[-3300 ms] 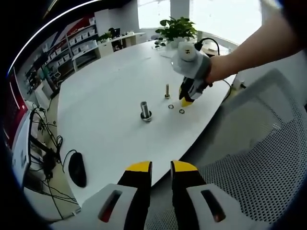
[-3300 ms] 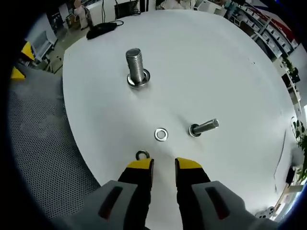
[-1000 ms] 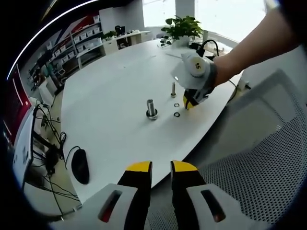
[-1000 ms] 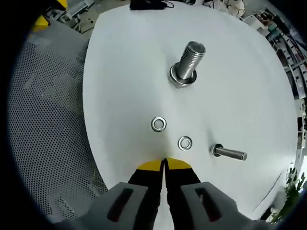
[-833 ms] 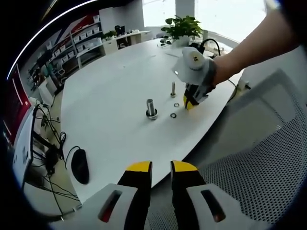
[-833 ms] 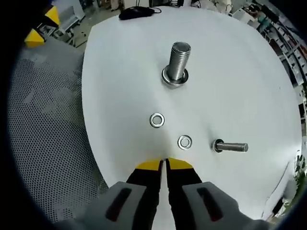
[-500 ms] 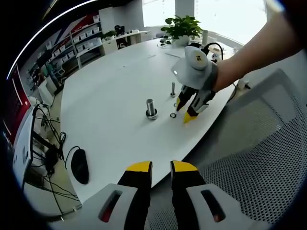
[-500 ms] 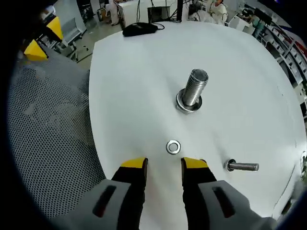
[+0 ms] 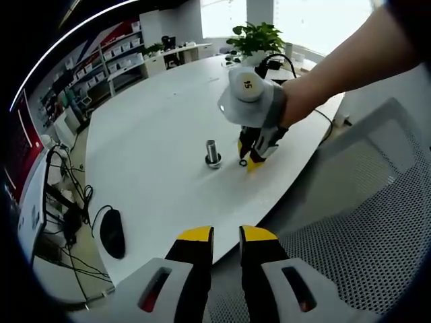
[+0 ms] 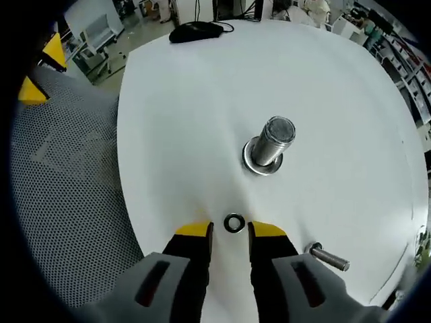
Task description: Place the washer onto the threaded stud by aligning its center hole with the stud, sliding it down to the base, and recovering from edge contact or off-axis alignment until the washer reaches the visible bottom stop.
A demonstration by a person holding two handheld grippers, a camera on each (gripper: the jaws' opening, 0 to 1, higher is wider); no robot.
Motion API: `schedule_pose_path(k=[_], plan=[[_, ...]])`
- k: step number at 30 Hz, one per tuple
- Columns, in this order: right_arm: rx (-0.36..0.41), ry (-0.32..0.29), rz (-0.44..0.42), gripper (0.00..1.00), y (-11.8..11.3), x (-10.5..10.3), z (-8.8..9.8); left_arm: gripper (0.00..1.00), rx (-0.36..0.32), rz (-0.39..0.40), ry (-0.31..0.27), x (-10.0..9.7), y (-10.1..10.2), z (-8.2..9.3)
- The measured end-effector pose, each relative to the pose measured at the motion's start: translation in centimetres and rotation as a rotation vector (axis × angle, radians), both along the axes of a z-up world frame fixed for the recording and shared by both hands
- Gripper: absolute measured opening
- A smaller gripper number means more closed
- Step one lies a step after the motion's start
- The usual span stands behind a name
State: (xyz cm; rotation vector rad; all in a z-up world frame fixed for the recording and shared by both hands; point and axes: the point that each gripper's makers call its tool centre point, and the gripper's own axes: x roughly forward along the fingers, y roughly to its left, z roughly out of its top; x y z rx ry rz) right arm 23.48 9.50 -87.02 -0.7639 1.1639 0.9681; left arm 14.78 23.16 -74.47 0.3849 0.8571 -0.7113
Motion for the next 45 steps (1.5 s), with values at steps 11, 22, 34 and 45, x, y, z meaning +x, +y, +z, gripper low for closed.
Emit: schedule_pose_path(k=[11,22,34,45], plan=[[-0.077,0.017,0.077,0.16,0.10,0.06,-0.11,0.13,-0.003,-0.001,-0.001,0.02,-0.06,0.04],[-0.174,0.040,0.133,0.16,0.18,0.08,-0.23,0.13,-0.003,0.000,-0.004,0.05,0.00,0.07],[-0.156,0.046,0.092,0.14,0.10,0.11,-0.02,0.12,-0.006,0.001,-0.008,0.08,0.00,0.15],[0.006,-0.071,-0.024,0.13,-0.39,-0.01,0.17,0.12,-0.002,-0.013,0.000,-0.07,-0.12,-0.01]])
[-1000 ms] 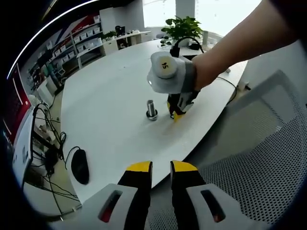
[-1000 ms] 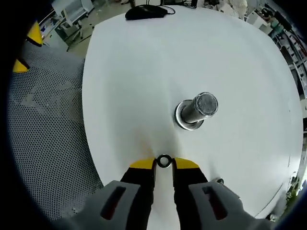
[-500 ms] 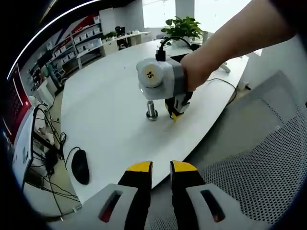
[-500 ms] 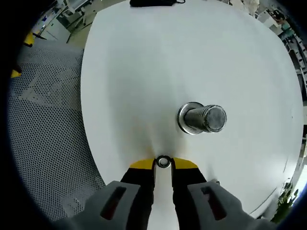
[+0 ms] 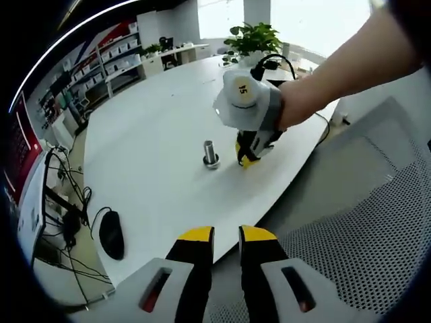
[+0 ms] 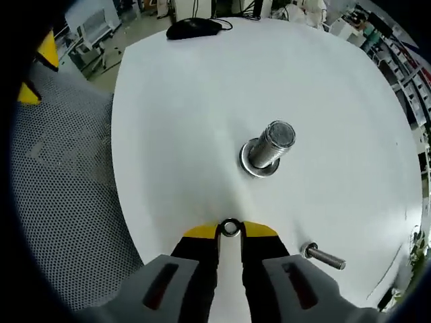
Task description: Place the washer onto the threaded stud by aligning its center hole with the stud, sliding it down to the base, and recovering from edge contact or off-axis alignment until the washer reaches the visible bottom stop.
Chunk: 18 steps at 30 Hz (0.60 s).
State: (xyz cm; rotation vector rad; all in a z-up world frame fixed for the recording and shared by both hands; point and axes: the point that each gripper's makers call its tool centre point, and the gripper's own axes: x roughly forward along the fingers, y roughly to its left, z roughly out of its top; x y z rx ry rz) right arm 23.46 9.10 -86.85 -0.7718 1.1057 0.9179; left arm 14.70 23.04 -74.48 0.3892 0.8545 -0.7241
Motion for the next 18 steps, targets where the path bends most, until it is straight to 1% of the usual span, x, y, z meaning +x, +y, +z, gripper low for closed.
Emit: schedule_pose_path(k=[2,4,7,10,15,17,18], plan=[[0.011,-0.002,-0.024,0.13,-0.2,-0.1,0.0,0.12,-0.002,0.002,0.000,0.0,0.0,0.1],[0.041,0.002,-0.070,0.13,-0.3,-0.3,0.1,0.12,0.000,-0.001,0.002,-0.1,0.0,0.0],[0.066,-0.009,-0.120,0.13,-0.9,-0.5,0.7,0.12,0.000,-0.009,0.002,-0.1,-0.1,0.0],[0.082,-0.023,-0.147,0.13,-1.4,-0.6,1.4,0.12,-0.002,-0.013,0.008,-0.2,-0.2,-0.1],[0.110,-0.060,-0.232,0.13,-3.4,-0.4,3.0,0.12,-0.002,-0.024,0.009,-0.3,-0.3,-0.1],[0.124,-0.072,-0.276,0.14,-4.3,-0.2,3.5,0.12,-0.003,-0.028,0.009,-0.4,-0.3,-0.1],[0.139,-0.086,-0.314,0.14,-4.9,0.0,4.1,0.12,-0.001,-0.032,0.009,-0.4,-0.4,-0.1]])
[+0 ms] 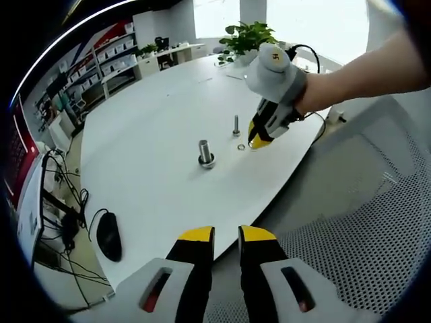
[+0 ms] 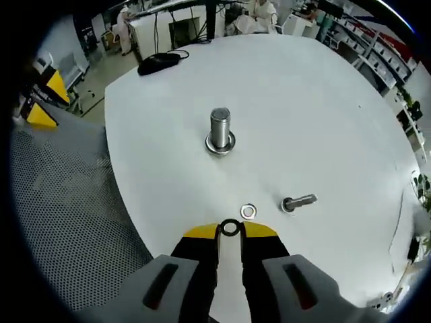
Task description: Place the washer onto the threaded stud by aligning its center hole with the stud, sliding it down to the base, and recovering from edge contact or off-axis alignment until the washer reaches the visible bottom stop.
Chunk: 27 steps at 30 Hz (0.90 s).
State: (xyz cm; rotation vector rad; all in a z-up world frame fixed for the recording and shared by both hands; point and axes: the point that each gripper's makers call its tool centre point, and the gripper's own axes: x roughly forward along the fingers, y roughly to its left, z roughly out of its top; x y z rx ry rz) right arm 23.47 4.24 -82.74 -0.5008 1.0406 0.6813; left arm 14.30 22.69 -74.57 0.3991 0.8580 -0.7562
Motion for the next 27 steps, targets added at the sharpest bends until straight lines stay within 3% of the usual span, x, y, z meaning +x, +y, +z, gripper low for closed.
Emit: schedule_pose_path(k=[3,9,17,27], plan=[[0.036,-0.005,-0.081,0.14,-1.3,0.1,1.0,0.12,0.001,-0.008,0.000,-0.1,-0.1,0.0],[0.009,-0.040,-0.095,0.14,-3.2,0.0,2.8,0.12,-0.006,-0.005,-0.016,0.1,-0.1,0.3],[-0.003,-0.081,-0.087,0.14,-3.6,1.1,5.6,0.12,-0.009,-0.021,-0.021,-0.1,-0.4,0.4],[-0.009,-0.104,-0.094,0.14,-4.0,2.9,6.8,0.12,-0.010,-0.025,-0.026,-0.1,-0.5,0.5]])
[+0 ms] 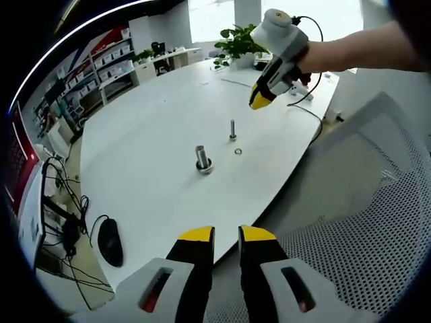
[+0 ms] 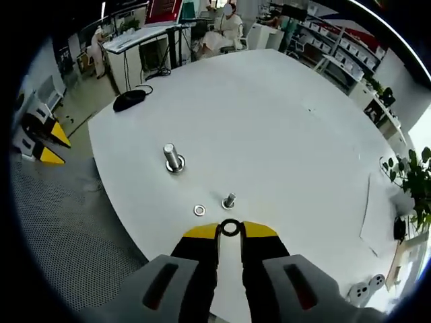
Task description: Place the washer onto the threaded stud by aligning its center hole with the stud, sliding it down to the base, and recovering from edge contact or off-axis alignment until the washer reaches the visible bottom stop.
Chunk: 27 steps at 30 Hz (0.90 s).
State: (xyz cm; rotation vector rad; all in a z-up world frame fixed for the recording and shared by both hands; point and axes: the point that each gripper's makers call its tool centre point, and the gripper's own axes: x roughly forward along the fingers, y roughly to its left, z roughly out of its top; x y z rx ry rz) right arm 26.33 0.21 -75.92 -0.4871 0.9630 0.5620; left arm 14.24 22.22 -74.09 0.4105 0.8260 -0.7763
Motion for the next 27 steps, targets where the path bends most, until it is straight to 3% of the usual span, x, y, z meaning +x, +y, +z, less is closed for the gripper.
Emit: schedule_pose_path(k=[4,9,16,27], plan=[[0.042,0.017,-0.033,0.14,0.0,-0.1,0.0,0.12,0.001,-0.008,-0.002,-0.1,-0.1,0.0],[0.033,0.032,-0.024,0.14,-0.1,-0.5,-0.5,0.12,-0.003,-0.011,-0.001,-0.1,-0.2,0.1],[0.064,0.020,-0.057,0.14,-0.1,1.1,-0.1,0.12,-0.005,-0.015,0.006,-0.2,-0.3,0.0],[0.051,0.013,-0.036,0.14,-0.3,2.7,0.3,0.12,-0.017,-0.019,0.006,-0.3,-0.5,0.1]])
